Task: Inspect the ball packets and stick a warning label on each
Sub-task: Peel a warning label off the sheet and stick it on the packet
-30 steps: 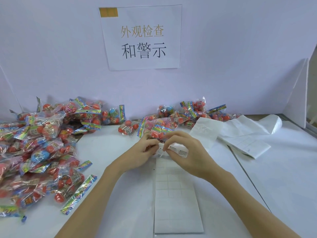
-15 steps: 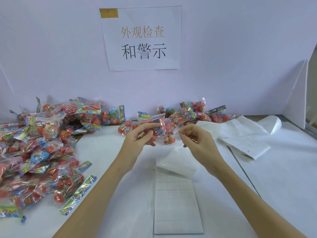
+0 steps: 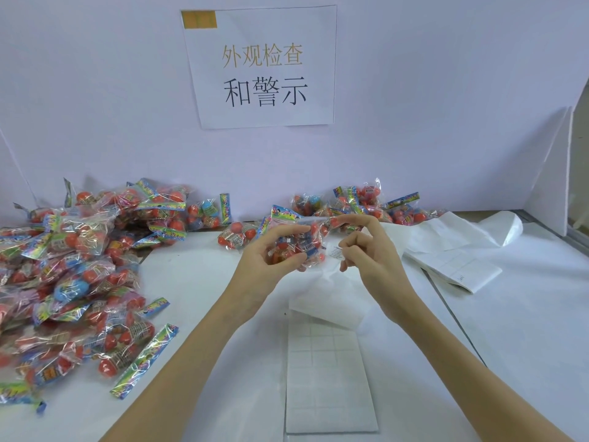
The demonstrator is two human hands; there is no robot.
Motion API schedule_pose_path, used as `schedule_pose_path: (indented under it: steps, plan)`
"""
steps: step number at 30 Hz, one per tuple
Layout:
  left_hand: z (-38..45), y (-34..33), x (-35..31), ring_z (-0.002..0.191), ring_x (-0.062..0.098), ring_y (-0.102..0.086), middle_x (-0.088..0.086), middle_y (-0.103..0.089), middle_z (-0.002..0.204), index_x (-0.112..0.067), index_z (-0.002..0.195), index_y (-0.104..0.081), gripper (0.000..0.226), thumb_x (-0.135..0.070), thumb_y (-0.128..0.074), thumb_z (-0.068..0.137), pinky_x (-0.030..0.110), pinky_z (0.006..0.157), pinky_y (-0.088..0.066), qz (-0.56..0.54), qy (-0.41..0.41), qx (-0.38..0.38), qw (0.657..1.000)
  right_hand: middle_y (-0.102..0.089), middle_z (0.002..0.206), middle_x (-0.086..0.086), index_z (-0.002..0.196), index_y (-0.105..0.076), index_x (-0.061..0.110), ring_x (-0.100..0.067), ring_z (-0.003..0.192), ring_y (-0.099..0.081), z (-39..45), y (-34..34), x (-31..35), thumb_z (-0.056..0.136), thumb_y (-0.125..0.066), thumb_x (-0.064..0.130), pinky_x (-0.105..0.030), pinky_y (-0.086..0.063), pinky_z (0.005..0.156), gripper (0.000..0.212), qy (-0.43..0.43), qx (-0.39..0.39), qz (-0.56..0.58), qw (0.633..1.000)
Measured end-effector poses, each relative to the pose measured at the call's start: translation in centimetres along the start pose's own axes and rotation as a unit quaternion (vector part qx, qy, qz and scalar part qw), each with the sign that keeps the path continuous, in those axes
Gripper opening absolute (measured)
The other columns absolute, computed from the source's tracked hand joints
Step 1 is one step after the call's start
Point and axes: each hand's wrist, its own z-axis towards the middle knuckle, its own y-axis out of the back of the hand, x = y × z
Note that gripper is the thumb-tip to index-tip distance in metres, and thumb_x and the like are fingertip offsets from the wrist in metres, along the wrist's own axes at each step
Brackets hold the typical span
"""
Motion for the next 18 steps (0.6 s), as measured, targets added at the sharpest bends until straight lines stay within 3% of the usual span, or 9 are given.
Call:
schedule_pose_path:
  steps: [2,6,11,13,18]
  plan:
    - [0.0,0.0,0.0,0.083,0.022,-0.073,-0.004,-0.072,0.125,-0.044,0.133,-0.066,0.055,-0.008,-0.077,0.092,0.031,0.086,-0.061,0.003,-0.002,0.003,1.0,-0.058,0.078,0.006,0.128,-0.055,0.015,-0.015,0.069,-0.057,0.1,0.2,-0.1,0.09,-0.05,-0.002,-0.04,-0.053,0.081,0.042,0.003,-0.003,0.004,1.0]
    - [-0.1,-0.2,-0.1,0.09,0.026,-0.074,0.001,-0.067,0.136,-0.046,0.142,-0.058,0.063,-0.009,-0.075,0.094,0.032,0.085,-0.06,-0.011,-0.006,0.04,0.999,-0.06,0.076,0.008,0.132,-0.049,0.022,-0.016,0.071,-0.06,0.3,0.1,-0.5,0.095,-0.054,-0.006,-0.027,-0.055,0.073,0.047,0.029,0.02,-0.033,0.999]
    - [-0.1,-0.6,0.1,0.103,0.027,-0.069,0.004,-0.071,0.123,-0.034,0.142,-0.061,0.051,-0.008,-0.06,0.099,0.037,0.089,-0.06,-0.084,0.015,0.082,0.993,-0.061,0.078,-0.001,0.14,-0.041,0.031,-0.017,0.075,-0.062,0.2,-0.1,-1.2,0.096,-0.06,-0.003,-0.043,-0.059,0.083,0.058,0.043,0.046,-0.072,0.995]
    - [0.0,-0.5,0.0,0.107,0.028,-0.07,0.009,-0.069,0.127,-0.031,0.142,-0.063,0.05,-0.008,-0.055,0.098,0.039,0.089,-0.06,-0.108,0.033,0.083,0.99,-0.061,0.08,-0.002,0.141,-0.04,0.032,-0.016,0.075,-0.062,0.2,0.0,-1.3,0.096,-0.061,-0.002,-0.04,-0.059,0.082,0.06,0.05,0.053,-0.079,0.994]
    - [-0.1,-0.4,0.0,0.106,0.024,-0.069,0.003,-0.068,0.13,-0.031,0.142,-0.062,0.049,-0.009,-0.055,0.099,0.041,0.09,-0.059,-0.096,0.03,0.088,0.991,-0.062,0.08,0.008,0.146,-0.037,0.027,-0.012,0.076,-0.064,0.2,-0.1,-1.5,0.096,-0.063,-0.002,-0.026,-0.055,0.078,0.063,0.06,0.068,-0.101,0.991]
